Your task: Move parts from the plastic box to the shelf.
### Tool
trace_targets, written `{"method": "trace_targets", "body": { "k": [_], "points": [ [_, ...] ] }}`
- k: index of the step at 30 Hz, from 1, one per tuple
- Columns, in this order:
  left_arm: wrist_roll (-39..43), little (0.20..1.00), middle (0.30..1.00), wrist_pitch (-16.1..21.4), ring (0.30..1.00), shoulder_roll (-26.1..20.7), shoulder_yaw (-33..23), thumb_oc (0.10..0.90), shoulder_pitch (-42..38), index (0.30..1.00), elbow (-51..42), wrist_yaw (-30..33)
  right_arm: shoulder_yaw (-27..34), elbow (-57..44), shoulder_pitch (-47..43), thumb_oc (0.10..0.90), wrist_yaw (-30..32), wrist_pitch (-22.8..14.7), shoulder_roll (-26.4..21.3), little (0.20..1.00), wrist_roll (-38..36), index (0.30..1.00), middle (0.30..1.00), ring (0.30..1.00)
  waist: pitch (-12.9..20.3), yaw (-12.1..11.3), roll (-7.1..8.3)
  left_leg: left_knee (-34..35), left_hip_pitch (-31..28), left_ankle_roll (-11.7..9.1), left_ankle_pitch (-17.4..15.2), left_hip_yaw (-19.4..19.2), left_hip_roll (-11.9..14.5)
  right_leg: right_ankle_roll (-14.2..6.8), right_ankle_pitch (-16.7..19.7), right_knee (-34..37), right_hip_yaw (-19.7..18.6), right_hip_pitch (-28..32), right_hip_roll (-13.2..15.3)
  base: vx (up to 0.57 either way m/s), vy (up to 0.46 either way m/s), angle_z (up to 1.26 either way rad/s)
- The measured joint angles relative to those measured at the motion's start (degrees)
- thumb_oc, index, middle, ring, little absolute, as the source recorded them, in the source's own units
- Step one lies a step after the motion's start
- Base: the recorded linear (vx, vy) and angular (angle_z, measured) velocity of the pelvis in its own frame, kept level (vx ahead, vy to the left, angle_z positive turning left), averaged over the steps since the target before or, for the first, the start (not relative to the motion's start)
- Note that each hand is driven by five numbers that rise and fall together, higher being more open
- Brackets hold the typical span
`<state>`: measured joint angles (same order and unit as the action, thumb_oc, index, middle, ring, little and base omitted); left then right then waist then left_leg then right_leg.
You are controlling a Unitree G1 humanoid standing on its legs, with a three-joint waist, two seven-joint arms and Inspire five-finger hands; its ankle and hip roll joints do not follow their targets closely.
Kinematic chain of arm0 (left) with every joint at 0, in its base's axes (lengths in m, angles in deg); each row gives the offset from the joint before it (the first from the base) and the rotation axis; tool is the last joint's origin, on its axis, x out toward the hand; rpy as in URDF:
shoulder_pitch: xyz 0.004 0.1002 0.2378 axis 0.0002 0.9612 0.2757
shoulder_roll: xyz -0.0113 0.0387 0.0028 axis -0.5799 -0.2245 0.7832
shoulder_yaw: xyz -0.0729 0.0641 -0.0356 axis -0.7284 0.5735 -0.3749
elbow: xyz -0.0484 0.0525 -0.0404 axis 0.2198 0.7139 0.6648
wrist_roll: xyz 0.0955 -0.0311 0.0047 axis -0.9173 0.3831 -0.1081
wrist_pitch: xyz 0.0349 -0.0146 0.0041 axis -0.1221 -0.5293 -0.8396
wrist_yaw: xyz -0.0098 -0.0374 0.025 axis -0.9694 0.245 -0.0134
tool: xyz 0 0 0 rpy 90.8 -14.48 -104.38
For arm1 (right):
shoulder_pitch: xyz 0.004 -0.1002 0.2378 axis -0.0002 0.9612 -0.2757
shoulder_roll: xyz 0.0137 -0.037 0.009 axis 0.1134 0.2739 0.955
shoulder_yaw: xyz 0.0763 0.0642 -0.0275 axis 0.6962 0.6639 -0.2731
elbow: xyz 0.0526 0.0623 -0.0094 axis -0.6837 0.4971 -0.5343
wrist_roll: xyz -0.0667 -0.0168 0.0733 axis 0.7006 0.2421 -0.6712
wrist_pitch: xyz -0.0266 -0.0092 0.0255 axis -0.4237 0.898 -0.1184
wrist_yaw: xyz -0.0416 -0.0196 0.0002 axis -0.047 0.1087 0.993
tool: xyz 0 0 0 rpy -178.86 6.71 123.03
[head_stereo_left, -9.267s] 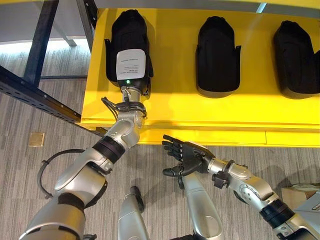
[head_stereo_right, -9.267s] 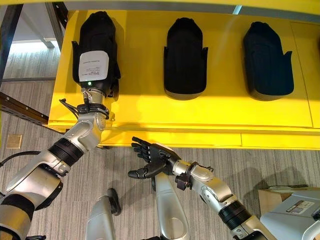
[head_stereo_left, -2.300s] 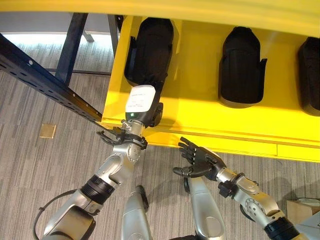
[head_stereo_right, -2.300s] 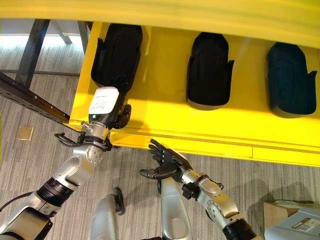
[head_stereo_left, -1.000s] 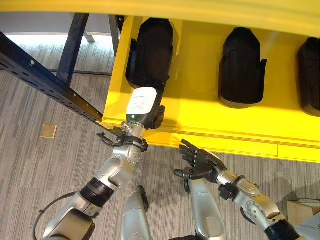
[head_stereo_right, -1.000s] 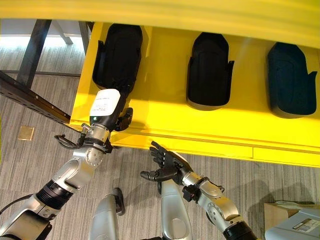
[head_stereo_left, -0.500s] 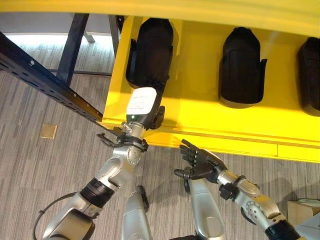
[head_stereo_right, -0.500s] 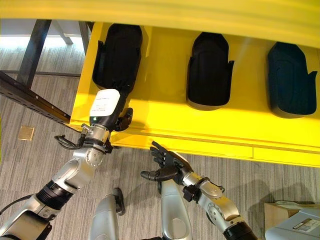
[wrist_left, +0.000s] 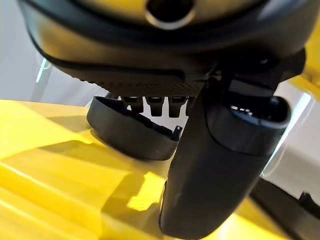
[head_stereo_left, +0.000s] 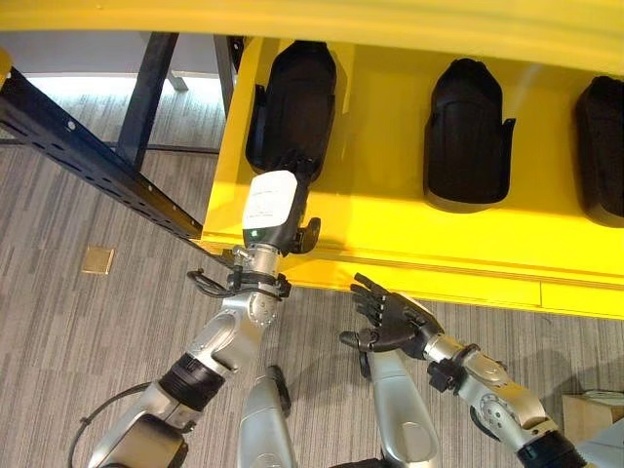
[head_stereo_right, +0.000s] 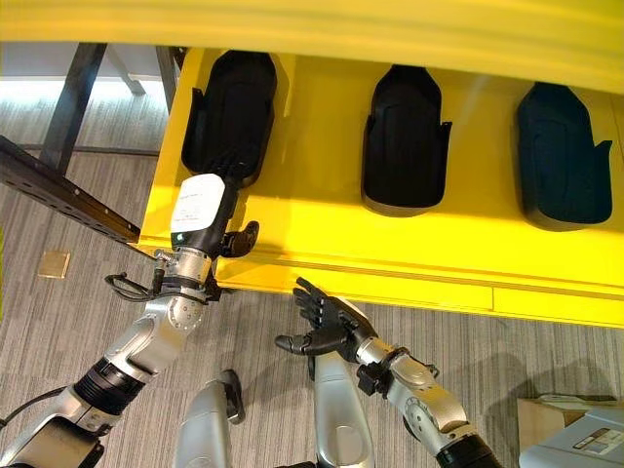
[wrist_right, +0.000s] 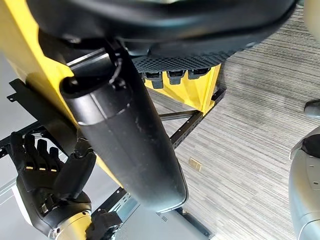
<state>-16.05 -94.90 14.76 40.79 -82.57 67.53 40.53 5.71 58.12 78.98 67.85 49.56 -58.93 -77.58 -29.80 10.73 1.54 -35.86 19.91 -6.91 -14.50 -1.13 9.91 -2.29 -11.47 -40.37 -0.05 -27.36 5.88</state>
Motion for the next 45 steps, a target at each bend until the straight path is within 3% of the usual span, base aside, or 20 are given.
{"method": "trace_targets", "body": {
  "k": [15, 18, 22, 30, 34, 40, 43, 45],
  "points": [
    [1.61, 1.000, 1.000, 0.63, 1.000, 0.02, -0.55, 0.900, -0.20, 1.000, -0.07, 1.86, 0.00, 0.00, 0.03, 0.900, 0.00, 0.07, 0.25, 1.000, 0.00, 1.000, 1.000, 1.000, 0.02, 0.14, 0.06, -0.41, 0.44, 0.10, -0.14, 0.01, 0.00, -0.07, -0.01, -0.15, -0.08, -0.16, -0.04, 0.00, 0.000, 0.00],
    [2.17, 1.000, 1.000, 3.71, 1.000, 0.05, -0.63, 0.900, -0.14, 1.000, -0.15, 5.08, 0.01, 0.00, 0.07, 0.900, 0.01, 0.09, 0.65, 1.000, 0.00, 1.000, 1.000, 1.000, 0.02, 0.14, 0.15, -1.60, 0.88, 0.25, -0.79, 0.13, 0.00, -0.08, -0.42, -0.69, -0.20, -0.26, -0.02, 0.00, 0.000, 0.00],
    [2.01, 1.000, 1.000, 12.29, 1.000, 2.49, -5.31, 0.900, -0.07, 1.000, -5.85, 11.43, -0.46, 0.00, 1.92, 0.900, -0.02, -0.39, 2.42, 1.000, 0.00, 1.000, 1.000, 1.000, -0.02, 0.07, 0.85, -1.64, 1.07, 0.09, -0.83, 0.48, 0.00, -0.42, -0.46, -0.76, 0.14, -0.23, -0.02, 0.02, -0.048, 0.03],
    [-0.22, 1.000, 1.000, 14.55, 1.000, 1.87, -5.56, 0.900, -0.42, 1.000, -6.78, 13.01, -0.60, 0.00, 2.27, 0.900, -0.03, -2.06, 2.43, 1.000, -0.04, 1.000, 1.000, 1.000, 0.02, -0.04, 1.12, -2.06, 1.80, 0.18, -0.89, 1.33, -0.01, -0.31, -0.45, -0.64, 0.90, -0.14, 0.03, 0.00, -0.014, 0.04],
    [-2.55, 1.000, 1.000, 15.27, 1.000, 1.76, -6.01, 0.900, -0.32, 1.000, -6.81, 16.73, -0.61, 0.02, 2.56, 0.900, -0.05, -2.06, 2.46, 1.000, -0.06, 1.000, 1.000, 1.000, 0.03, -0.28, 1.13, -1.87, 1.81, 0.07, -0.77, 1.52, -0.01, -0.31, -0.46, -0.58, 1.11, -0.04, 0.09, 0.04, -0.051, 0.03],
    [-2.32, 1.000, 1.000, 20.97, 1.000, 0.69, -9.12, 0.900, 2.28, 1.000, -6.88, 17.88, -0.47, 1.04, 5.30, 0.900, -0.05, -2.58, 4.44, 1.000, -0.08, 1.000, 1.000, 1.000, 0.94, -1.58, 1.26, 8.13, -4.20, -0.19, 3.66, 1.26, 0.05, -0.05, 2.34, 7.14, 2.05, 5.01, 0.02, 0.07, -0.012, 0.06],
    [-2.05, 1.000, 1.000, 25.09, 1.000, -1.35, -9.63, 0.900, 3.94, 1.000, -6.87, 14.19, 0.27, 1.35, 6.30, 0.900, -0.31, -3.74, 4.63, 1.000, -0.13, 1.000, 1.000, 1.000, 2.19, -1.57, 1.28, 12.10, -6.23, -0.66, 5.59, 0.62, 0.09, -0.26, 4.41, 11.19, 2.11, 6.99, 0.16, 0.17, 0.045, -0.07],
    [-1.30, 1.000, 1.000, 29.54, 1.000, -3.58, -10.51, 0.900, 10.67, 1.000, -7.64, 9.76, 3.11, 3.34, 7.74, 0.900, -1.68, -4.44, 5.56, 1.000, -1.20, 1.000, 1.000, 1.000, 3.55, -1.42, 0.74, 17.51, -10.61, -0.47, 7.35, -0.68, 0.10, -0.60, 6.63, 16.71, 2.01, 11.14, 0.14, 0.22, 0.078, -0.14]
  ]
}}
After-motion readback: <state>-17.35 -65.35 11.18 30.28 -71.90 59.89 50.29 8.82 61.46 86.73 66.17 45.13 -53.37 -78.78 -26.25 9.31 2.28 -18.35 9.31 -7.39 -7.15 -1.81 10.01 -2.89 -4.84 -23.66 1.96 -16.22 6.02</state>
